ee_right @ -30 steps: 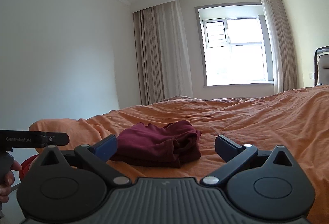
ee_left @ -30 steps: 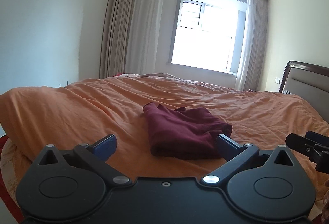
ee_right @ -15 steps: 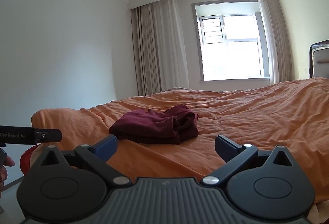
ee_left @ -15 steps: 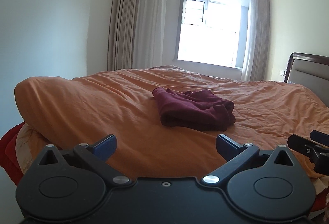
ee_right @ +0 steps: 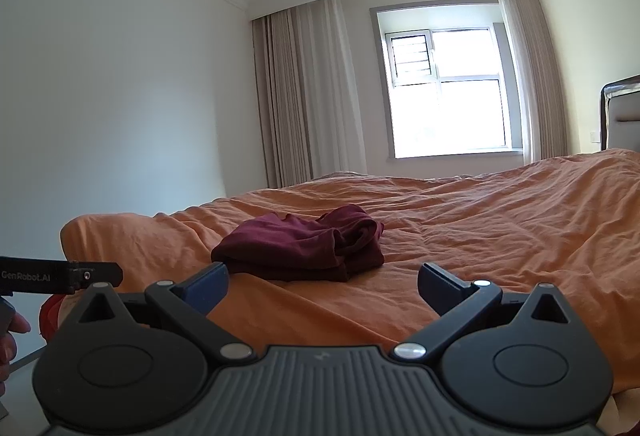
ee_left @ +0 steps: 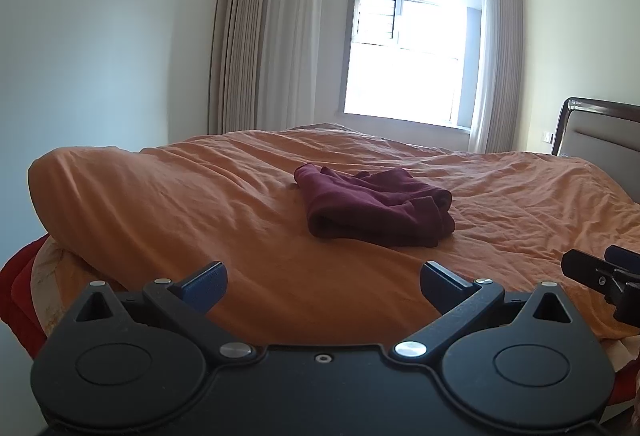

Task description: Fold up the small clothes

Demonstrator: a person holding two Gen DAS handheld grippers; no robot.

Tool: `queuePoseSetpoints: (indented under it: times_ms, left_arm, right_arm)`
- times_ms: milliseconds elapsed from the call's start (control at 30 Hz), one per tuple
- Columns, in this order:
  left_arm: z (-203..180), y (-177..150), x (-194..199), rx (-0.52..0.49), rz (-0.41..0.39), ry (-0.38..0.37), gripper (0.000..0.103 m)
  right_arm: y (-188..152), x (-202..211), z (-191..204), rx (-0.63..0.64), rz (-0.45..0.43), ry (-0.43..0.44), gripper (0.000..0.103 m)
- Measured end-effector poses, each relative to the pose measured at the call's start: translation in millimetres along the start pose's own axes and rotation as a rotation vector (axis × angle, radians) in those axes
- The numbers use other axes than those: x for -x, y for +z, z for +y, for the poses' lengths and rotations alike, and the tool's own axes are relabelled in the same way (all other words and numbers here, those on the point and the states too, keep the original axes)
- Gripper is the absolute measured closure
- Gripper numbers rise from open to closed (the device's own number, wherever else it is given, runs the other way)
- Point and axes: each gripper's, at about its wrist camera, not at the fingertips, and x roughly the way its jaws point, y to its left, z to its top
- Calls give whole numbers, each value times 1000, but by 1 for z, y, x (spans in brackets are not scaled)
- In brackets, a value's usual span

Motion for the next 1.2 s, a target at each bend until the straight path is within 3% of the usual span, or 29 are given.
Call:
queuePoseSetpoints:
  times_ms: [1200]
  left_arm:
    - [10,-5,0,49,45,27,1]
  right_arm:
    - [2,5,3,53,9,3,0]
